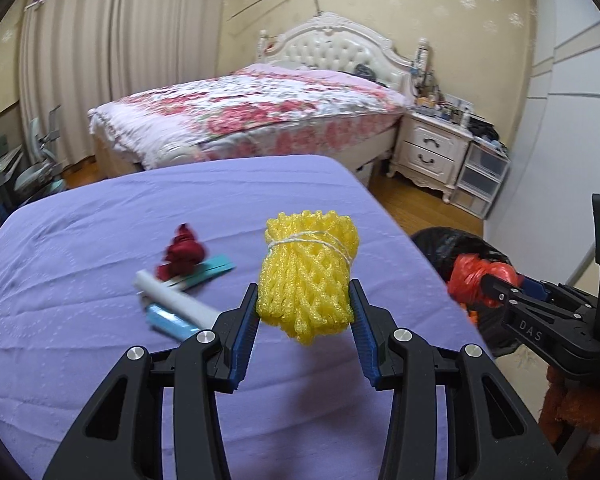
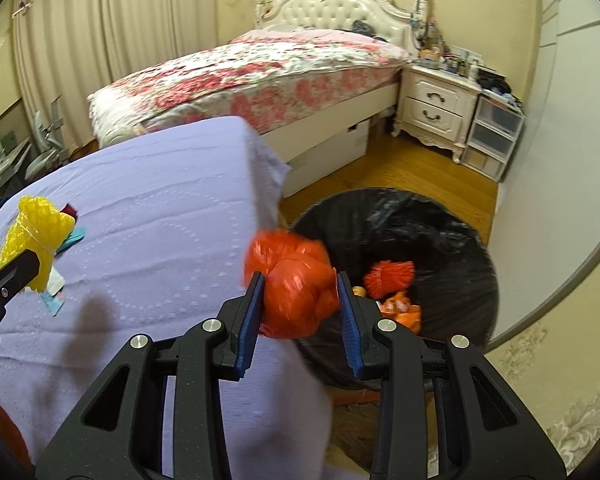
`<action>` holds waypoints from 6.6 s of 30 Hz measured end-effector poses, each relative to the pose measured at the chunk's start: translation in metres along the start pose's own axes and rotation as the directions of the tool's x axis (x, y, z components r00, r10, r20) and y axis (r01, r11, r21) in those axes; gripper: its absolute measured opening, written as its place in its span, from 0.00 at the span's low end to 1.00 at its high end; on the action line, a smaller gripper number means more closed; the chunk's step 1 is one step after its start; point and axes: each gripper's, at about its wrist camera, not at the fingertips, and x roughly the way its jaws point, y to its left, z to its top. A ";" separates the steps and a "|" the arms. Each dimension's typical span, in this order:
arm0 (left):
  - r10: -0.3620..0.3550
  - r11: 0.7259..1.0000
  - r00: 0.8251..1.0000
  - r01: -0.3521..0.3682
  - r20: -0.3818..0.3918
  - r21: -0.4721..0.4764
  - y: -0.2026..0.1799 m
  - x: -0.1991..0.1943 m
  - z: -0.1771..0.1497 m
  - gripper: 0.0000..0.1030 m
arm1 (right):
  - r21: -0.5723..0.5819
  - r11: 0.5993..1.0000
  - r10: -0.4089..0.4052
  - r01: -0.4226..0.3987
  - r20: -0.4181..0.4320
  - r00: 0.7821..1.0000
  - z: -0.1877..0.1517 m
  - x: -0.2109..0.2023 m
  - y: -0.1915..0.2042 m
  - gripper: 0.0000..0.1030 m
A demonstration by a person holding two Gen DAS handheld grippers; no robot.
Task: Collect trash
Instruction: 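Carry the mesh and red bag over the trash bin and open both tools, then close the left tool on the blue printed strip, then grasp the white tube with the right tool while the left tool holds the blue strip, then carry the blue strip and white tube over the trash bin and open both tools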
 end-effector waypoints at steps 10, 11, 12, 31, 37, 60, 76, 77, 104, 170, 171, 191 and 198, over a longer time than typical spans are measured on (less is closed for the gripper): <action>-0.093 0.993 0.995 0.096 -0.042 0.067 -0.063 0.043 0.008 0.43 | 0.077 0.994 -0.083 0.082 0.013 0.996 0.004 0.007 -0.052 0.32; -0.095 0.992 0.994 0.099 -0.049 0.074 -0.068 0.047 0.008 0.43 | 0.087 0.993 -0.085 0.084 0.010 0.996 0.003 0.009 -0.057 0.32; -0.095 0.992 0.994 0.099 -0.052 0.081 -0.071 0.050 0.008 0.43 | 0.094 0.992 -0.087 0.086 0.009 0.996 0.003 0.009 -0.060 0.32; -0.117 0.977 0.990 0.129 -0.075 0.171 -0.133 0.077 0.012 0.64 | 0.203 0.968 -0.154 0.147 0.019 0.988 -0.005 0.007 -0.112 0.34; -0.091 0.983 0.992 0.103 -0.084 0.154 -0.124 0.075 0.010 0.70 | 0.203 0.968 -0.154 0.147 0.018 0.988 -0.006 0.007 -0.113 0.35; 0.177 0.982 0.979 -0.182 -0.098 -0.050 0.028 0.020 -0.018 0.70 | -0.027 0.998 0.048 -0.048 -0.005 0.999 -0.002 0.010 0.023 0.45; 0.217 0.966 0.953 -0.241 -0.212 -0.091 0.065 0.046 -0.022 0.70 | -0.150 0.981 0.119 -0.125 -0.045 0.992 -0.004 0.015 0.096 0.50; 0.220 0.965 0.949 -0.245 -0.227 -0.088 0.067 0.048 -0.025 0.70 | -0.148 0.981 0.119 -0.125 -0.043 0.992 -0.005 0.015 0.095 0.53; 0.226 0.961 0.949 -0.254 -0.221 -0.109 0.111 0.020 -0.047 0.39 | -0.162 0.973 0.160 -0.165 -0.049 0.986 -0.016 0.009 0.106 0.53; 0.225 0.943 0.962 -0.254 -0.152 -0.214 0.171 -0.018 -0.057 0.19 | -0.261 0.911 0.296 -0.319 -0.126 0.947 -0.024 0.009 0.189 0.17; 0.221 0.946 0.964 -0.249 -0.150 -0.209 0.167 -0.018 -0.057 0.19 | -0.256 0.914 0.293 -0.316 -0.123 0.948 -0.024 0.009 0.186 0.17; 0.111 0.991 0.988 -0.119 -0.112 -0.068 0.073 -0.001 -0.043 0.19 | -0.135 0.971 0.191 -0.197 -0.053 0.980 -0.026 0.001 0.097 0.17; 0.072 0.997 0.992 -0.075 -0.103 -0.024 0.042 0.007 -0.037 0.19 | -0.096 0.984 0.148 -0.150 -0.029 0.989 -0.026 -0.001 0.068 0.17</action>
